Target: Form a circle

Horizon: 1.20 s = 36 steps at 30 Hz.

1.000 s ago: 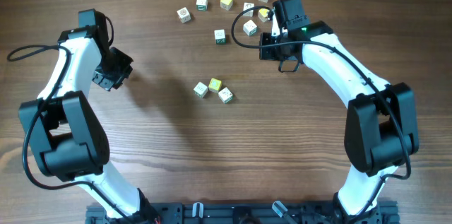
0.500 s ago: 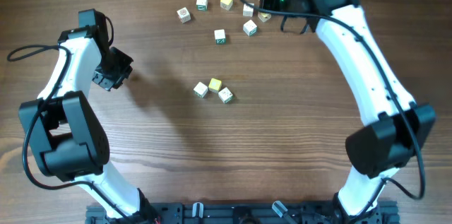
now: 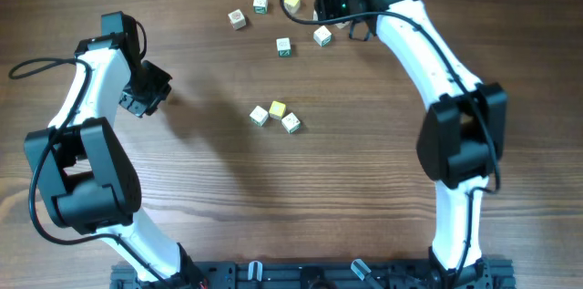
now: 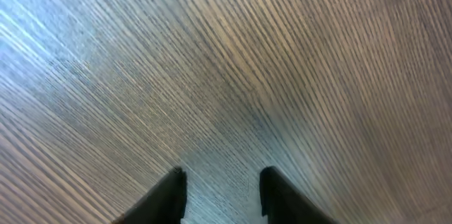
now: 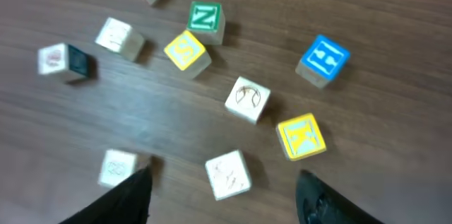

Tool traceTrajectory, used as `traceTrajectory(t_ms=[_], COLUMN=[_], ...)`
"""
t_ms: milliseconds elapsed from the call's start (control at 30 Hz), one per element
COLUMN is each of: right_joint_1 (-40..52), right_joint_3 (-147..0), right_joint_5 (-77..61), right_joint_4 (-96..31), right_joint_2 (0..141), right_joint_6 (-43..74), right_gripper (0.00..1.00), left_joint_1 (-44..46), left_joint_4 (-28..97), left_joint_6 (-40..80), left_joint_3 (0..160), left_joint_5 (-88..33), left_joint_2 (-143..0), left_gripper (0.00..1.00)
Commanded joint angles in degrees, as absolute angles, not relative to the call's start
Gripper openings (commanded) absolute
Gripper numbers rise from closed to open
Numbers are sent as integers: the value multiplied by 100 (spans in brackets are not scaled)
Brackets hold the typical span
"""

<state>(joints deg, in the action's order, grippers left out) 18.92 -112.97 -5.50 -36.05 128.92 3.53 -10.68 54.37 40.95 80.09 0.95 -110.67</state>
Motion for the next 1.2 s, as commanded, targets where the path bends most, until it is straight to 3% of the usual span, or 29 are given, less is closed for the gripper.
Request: traceTrajectory(t_ms=[0,167,433,667,733,1167], right_joint_1=[1916,1927,1931,1931,1931,2001], right_joint_3=[-11301,-11290,-10978,-10980,-10980,-10980], right_joint_5=[-491,-541,-862,-904,-904,-954], right_joint_4=[-3273,-3133,-3070,-3267,-3251,-3435], right_joint_2=[13340,13655,13885,13928,13928,13928], right_joint_6=[-139,-154,-222,-259,-259,-130], right_gripper=[60,50,57,54,44,44], left_joint_1=[-1061,-1061,-1061,-1061,-1061,-1061], left_joint_4=[5439,5439,5439,5439,5439,5437], left_joint_6=[4073,4073,4073,4073,4073,4073], left_joint_3=[8090,8090,8090,8090,8090,8090], left_joint_5=[69,69,69,69,69,69], left_joint_2=[-10947,-10947,-10947,-10947,-10947,-10947], left_gripper=[47,52,55,55,56,56])
